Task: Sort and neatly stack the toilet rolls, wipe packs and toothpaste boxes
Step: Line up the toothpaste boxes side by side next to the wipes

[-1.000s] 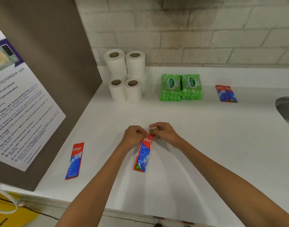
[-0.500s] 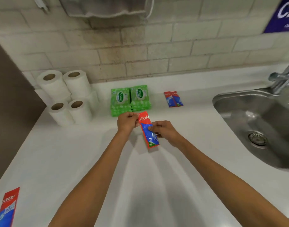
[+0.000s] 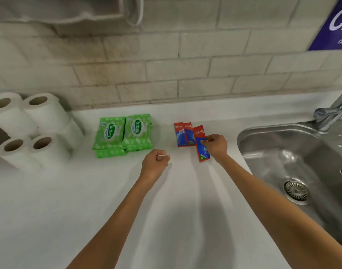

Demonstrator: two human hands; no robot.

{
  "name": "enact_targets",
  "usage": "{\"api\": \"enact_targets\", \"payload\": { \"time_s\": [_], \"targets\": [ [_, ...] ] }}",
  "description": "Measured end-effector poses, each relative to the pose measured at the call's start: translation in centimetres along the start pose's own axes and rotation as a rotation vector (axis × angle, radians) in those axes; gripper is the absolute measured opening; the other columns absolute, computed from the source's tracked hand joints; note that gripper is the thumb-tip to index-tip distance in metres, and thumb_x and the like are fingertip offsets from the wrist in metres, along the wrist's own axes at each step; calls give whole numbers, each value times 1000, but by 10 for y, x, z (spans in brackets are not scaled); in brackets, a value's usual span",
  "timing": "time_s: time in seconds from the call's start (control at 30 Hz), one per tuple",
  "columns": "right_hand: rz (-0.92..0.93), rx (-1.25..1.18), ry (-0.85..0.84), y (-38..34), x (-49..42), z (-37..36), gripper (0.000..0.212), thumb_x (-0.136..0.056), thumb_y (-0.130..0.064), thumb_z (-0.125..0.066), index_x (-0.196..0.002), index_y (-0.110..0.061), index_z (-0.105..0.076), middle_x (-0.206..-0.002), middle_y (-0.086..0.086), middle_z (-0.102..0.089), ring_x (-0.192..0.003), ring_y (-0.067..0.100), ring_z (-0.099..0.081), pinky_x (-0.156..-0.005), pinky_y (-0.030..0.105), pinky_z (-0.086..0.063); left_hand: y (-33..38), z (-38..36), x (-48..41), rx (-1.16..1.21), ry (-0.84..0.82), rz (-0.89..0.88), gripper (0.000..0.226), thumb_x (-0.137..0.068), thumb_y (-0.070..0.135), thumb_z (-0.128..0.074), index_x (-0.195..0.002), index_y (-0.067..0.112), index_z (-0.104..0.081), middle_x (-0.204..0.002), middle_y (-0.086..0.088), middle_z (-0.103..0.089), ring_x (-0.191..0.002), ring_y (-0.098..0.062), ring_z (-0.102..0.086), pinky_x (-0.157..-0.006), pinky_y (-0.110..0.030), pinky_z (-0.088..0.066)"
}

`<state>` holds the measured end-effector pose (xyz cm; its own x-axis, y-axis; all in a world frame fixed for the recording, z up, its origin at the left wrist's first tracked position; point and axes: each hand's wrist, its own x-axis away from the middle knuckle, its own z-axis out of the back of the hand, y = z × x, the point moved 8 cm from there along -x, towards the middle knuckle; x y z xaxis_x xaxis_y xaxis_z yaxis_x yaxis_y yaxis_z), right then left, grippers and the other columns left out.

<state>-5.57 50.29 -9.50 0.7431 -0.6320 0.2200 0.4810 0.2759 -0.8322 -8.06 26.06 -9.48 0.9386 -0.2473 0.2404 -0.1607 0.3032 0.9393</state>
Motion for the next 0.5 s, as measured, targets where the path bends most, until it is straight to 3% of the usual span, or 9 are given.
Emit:
{"api": "enact_targets", "payload": {
  "time_s": [0.1,0.3,0.5],
  "targets": [
    [10,85,20,-1,-27,0,33,-88,-19,-61,-118,-4,-61,-121,15,-65,-106,29,-64,-80,31,-50,-5,-3,-13,-5,-1,24,12,-90,16,-59,-101,14,-55,-88,-3,-61,-78,-18,-61,-91,-39,-50],
    [36,163,50,-4,-59,-12,32,-89,-18,-59,-117,-2,-62,-121,16,-64,-108,28,-63,-80,30,-49,-14,-6,-30,-36,1,44,11,-90,16,-58,-100,16,-54,-96,-9,-62,-82,-23,-61,-89,-40,-50],
    [68,216,71,0,-60,-13,42,-90,-29,-59,-124,-5,-55,-127,13,-56,-109,24,-62,-73,23,-43,-16,-13,-34,-44,-17,47,14,-90,16,-58,-103,15,-55,-83,1,-58,-82,-23,-60,-91,-40,-49]
  ]
}}
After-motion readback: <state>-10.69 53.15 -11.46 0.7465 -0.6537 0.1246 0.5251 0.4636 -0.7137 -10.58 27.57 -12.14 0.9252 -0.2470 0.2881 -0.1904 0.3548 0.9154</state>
